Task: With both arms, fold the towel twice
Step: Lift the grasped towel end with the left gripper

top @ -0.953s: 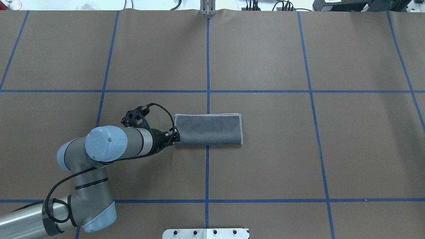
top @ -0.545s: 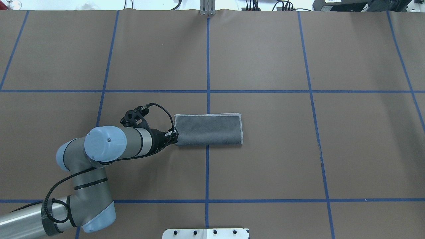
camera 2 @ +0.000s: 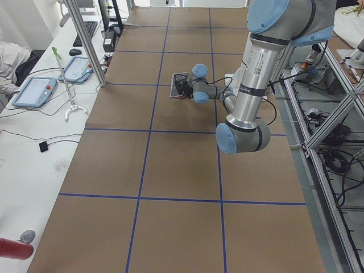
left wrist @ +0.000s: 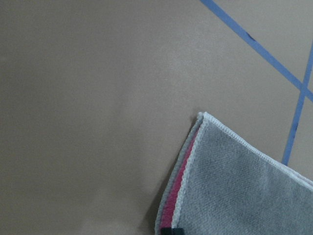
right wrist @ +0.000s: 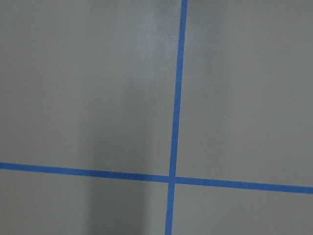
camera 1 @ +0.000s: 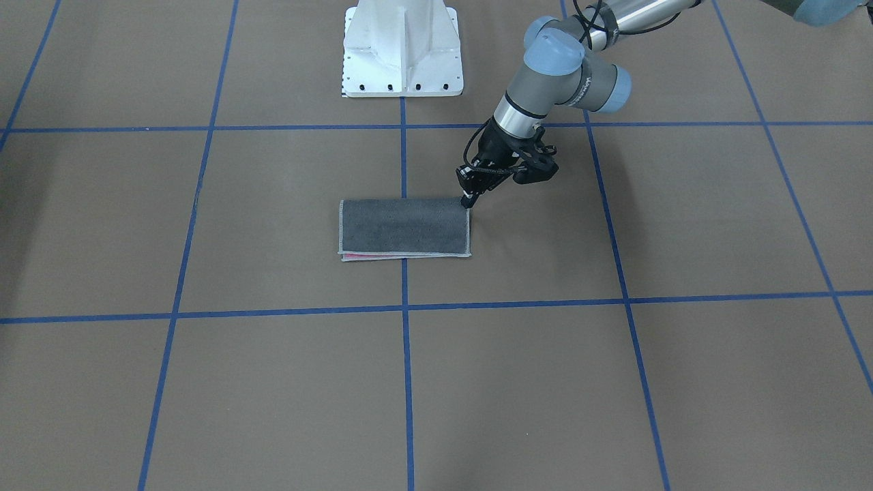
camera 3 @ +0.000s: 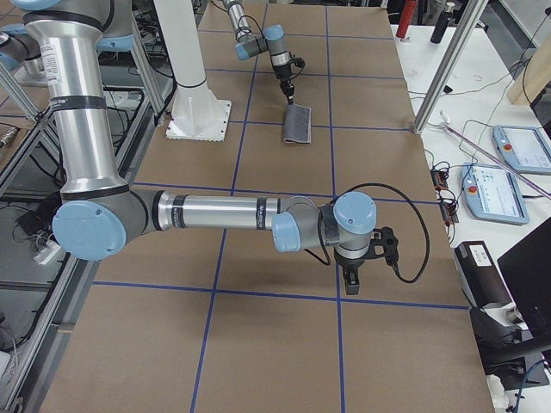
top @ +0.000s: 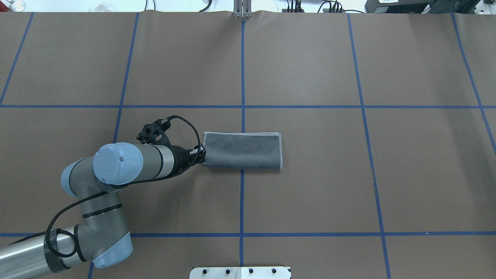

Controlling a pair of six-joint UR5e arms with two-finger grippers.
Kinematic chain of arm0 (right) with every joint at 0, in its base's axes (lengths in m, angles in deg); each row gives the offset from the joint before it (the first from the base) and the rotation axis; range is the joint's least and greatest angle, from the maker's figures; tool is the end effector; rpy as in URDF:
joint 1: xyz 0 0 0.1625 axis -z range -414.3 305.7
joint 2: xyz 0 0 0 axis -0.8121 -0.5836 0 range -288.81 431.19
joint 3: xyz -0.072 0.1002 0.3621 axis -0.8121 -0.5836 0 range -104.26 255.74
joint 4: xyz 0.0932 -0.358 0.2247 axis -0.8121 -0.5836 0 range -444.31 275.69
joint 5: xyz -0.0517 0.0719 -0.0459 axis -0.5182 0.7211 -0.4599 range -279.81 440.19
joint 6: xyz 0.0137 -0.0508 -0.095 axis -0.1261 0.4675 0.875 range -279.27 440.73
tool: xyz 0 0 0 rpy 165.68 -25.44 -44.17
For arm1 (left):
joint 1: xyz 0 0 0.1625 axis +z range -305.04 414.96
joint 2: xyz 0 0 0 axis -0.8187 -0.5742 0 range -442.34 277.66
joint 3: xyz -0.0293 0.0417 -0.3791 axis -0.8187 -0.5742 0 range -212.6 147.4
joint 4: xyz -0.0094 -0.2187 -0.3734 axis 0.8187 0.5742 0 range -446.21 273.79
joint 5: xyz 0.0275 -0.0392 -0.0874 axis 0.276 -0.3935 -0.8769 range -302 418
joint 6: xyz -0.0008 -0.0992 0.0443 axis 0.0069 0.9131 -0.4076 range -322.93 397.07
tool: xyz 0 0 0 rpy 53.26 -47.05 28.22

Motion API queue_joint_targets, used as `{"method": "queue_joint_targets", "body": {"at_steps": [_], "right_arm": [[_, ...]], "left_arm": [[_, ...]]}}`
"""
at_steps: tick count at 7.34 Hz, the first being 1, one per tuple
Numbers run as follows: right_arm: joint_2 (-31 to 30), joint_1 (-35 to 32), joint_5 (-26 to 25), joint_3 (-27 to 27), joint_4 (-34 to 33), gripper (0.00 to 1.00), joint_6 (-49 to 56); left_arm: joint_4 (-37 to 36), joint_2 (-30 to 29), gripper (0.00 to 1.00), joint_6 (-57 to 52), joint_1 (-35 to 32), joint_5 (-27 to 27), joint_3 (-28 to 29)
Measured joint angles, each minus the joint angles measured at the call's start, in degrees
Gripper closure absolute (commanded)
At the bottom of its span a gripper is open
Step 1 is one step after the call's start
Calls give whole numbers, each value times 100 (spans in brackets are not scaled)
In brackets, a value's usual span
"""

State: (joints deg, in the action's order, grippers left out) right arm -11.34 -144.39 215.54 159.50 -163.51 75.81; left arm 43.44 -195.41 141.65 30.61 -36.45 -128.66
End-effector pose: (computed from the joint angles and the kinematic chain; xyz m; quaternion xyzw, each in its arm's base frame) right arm 0.0569 -0.5748 0.5868 0.0805 -0.3871 -0.0002 0.9185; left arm 0.5376 -0.3804 0.2603 0.0162 0.5651 -0.2540 0.7848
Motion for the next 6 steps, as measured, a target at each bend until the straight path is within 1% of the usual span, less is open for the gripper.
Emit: {"method": "queue_joint_targets", "body": {"at_steps": [2, 4, 6], "right_arm": [[0, 0, -5, 0, 0, 0, 0], [-1, 0, -8, 2, 0, 0, 0], [-7, 0, -9, 3, 2, 0, 0]], "left_arm": [[1, 219, 100, -129, -170, -44, -138], [8, 699, 100, -508, -313, -64, -518], [15, 998, 100, -796, -511, -110, -680]]}}
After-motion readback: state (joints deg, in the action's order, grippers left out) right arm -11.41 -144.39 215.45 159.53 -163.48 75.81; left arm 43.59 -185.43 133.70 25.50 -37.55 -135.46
